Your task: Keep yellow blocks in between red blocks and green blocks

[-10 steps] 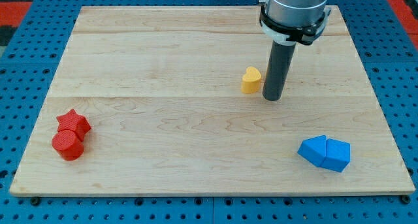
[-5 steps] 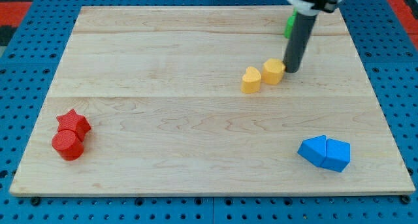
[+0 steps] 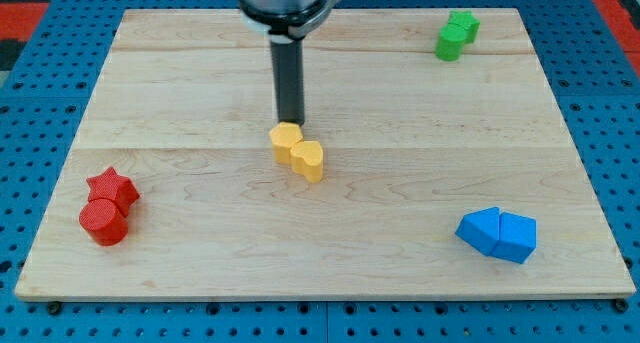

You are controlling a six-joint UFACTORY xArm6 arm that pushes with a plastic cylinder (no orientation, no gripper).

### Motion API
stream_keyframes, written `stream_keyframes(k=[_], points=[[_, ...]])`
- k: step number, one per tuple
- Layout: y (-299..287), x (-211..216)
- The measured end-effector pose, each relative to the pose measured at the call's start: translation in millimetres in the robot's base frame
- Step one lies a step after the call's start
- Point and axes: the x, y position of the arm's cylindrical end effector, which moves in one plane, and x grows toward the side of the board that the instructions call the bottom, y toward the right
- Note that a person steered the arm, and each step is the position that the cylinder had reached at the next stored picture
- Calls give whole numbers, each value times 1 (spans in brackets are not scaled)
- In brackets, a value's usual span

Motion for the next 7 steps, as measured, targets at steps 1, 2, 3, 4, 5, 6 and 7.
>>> stream_keyframes(k=[1,2,3,4,5,6,7], points=[[-31,33],[-31,47],[-35,59],[-63,83],[-66,99],[-50,99],[-26,99]])
